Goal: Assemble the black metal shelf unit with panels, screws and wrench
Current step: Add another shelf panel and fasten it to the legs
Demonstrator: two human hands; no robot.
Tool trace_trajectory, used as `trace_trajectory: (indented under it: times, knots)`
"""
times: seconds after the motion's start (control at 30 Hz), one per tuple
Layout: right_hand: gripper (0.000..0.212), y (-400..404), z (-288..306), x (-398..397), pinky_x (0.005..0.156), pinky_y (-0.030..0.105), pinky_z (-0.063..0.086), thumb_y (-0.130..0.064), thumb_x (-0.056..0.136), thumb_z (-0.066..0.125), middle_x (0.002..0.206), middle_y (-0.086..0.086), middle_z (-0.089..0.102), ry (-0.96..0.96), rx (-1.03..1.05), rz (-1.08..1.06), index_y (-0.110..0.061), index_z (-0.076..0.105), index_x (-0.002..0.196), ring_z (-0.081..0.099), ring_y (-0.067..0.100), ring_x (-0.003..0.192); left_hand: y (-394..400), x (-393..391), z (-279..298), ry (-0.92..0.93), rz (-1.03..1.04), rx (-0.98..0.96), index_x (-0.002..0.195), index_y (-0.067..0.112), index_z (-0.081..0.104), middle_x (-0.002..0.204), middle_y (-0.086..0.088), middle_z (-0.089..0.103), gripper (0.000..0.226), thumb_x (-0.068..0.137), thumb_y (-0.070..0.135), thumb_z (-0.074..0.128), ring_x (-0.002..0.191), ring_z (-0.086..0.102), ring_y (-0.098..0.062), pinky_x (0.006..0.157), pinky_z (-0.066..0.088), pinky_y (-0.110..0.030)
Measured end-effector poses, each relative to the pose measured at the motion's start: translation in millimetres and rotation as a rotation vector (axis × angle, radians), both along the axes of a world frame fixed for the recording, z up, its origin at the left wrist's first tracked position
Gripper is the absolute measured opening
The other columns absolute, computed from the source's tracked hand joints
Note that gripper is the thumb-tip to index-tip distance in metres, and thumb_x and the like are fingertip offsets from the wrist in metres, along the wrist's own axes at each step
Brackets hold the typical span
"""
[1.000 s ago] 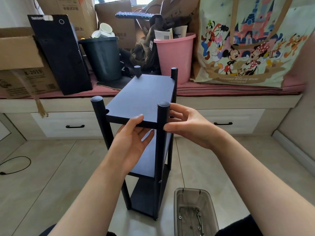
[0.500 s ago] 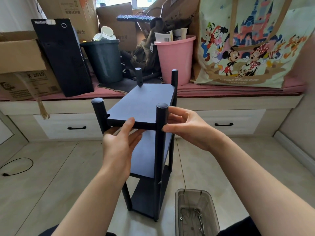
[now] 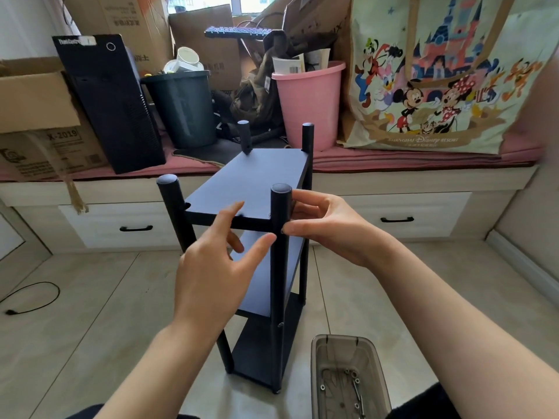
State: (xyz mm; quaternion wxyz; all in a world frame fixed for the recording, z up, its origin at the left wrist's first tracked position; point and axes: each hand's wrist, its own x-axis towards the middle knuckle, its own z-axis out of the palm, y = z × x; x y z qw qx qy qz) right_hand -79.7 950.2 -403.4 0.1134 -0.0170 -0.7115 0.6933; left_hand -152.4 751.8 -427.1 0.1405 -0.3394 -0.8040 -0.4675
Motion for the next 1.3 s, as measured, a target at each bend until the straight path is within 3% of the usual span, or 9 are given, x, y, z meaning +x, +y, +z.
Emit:
trace_trajectory:
  times: [0.07,0.17,0.27,0.37,0.5,0.7,0.87,1.1,1.3]
  knots:
    - [0.052,-0.1,0.4,-0.7,0.098,0.030,0.052,-0.011,0.078,0.079,0.119,0.009,0.070,-0.006,0.005,0.002,-0.025,0.064,0.126,0.066,0.022,0.114,0.6,-2.7,-0.5,-0.125,-0.063,-0.052,0.150,0.051,0.033,0.072,0.014,0.066,0.089,0.069,0.079,0.057,0.069,0.064,-0.003,0.069,0.052,-0.022]
    - [0.051,0.2,0.6,-1.1,0.096,0.029,0.053,-0.009,0.080,0.078,0.119,0.010,0.070,-0.010,0.010,0.013,-0.024,0.064,0.127,0.067,0.022,0.112,9.6,-7.4,-0.3,-0.272,-0.239,-0.062,0.147,0.068,0.013,0.118,0.027,0.060,0.100,0.061,0.079,0.063,0.087,0.067,-0.001,0.085,0.050,-0.023]
    - [0.049,0.4,1.7,-0.5,0.098,0.034,0.053,-0.009,0.081,0.077,0.119,0.012,0.070,-0.003,0.006,0.036,-0.021,0.065,0.127,0.066,0.026,0.113,21.0,-9.0,-2.9,-0.289,-0.346,0.008,0.146,0.055,0.030,0.136,0.018,0.056,0.095,0.062,0.066,0.072,0.112,0.061,-0.001,0.101,0.050,-0.035]
    - [0.050,2.1,1.8,-0.8,0.102,0.040,0.051,-0.008,0.080,0.077,0.119,0.014,0.069,-0.008,0.010,0.043,-0.018,0.065,0.127,0.066,0.027,0.114,27.3,-9.1,-7.9,-0.290,-0.372,0.166,0.130,0.031,0.053,0.117,0.018,0.065,0.070,0.067,0.050,0.080,0.115,0.063,-0.007,0.099,0.055,-0.040]
    - [0.050,3.7,1.4,-1.5,0.104,0.042,0.049,-0.011,0.080,0.077,0.118,0.012,0.070,-0.020,0.027,0.045,-0.021,0.065,0.128,0.066,0.026,0.114,31.6,-12.3,-12.3,-0.259,-0.381,0.298,0.122,0.023,0.062,0.113,0.009,0.069,0.059,0.070,0.041,0.083,0.114,0.065,-0.016,0.092,0.059,-0.037]
    - [0.048,4.8,-0.1,-0.8,0.105,0.042,0.049,-0.021,0.080,0.078,0.121,0.006,0.070,-0.030,0.031,0.031,-0.030,0.066,0.125,0.064,0.022,0.117,35.6,-11.4,-12.6,-0.210,-0.373,0.345,0.116,0.032,0.063,0.109,0.017,0.070,0.048,0.072,0.042,0.080,0.109,0.067,-0.013,0.094,0.057,-0.033]
    - [0.038,5.7,-0.1,1.4,0.109,0.050,0.043,-0.028,0.086,0.072,0.128,-0.004,0.066,-0.054,0.018,0.040,-0.041,0.065,0.122,0.059,0.016,0.123,35.3,-11.4,-12.2,-0.224,-0.362,0.367,0.113,0.033,0.064,0.107,0.014,0.071,0.044,0.073,0.040,0.080,0.107,0.068,-0.017,0.090,0.060,-0.041]
    - [0.057,11.7,-1.4,8.6,0.096,0.038,0.054,-0.034,0.087,0.069,0.128,0.004,0.066,-0.069,-0.049,-0.046,-0.044,0.049,0.138,0.063,0.020,0.118,37.1,-9.1,-11.5,-0.218,-0.352,0.374,0.109,0.039,0.062,0.105,0.018,0.071,0.041,0.072,0.040,0.079,0.104,0.069,-0.014,0.090,0.060,-0.041]
    - [0.026,25.9,-26.9,26.9,0.085,0.032,0.059,-0.031,0.097,0.060,0.109,-0.003,0.074,-0.226,0.074,-0.232,-0.024,0.065,0.121,0.070,0.016,0.103,37.7,-9.5,-11.5,-0.202,-0.352,0.381,0.108,0.038,0.061,0.103,0.023,0.070,0.041,0.071,0.044,0.078,0.104,0.068,-0.009,0.087,0.061,-0.034]
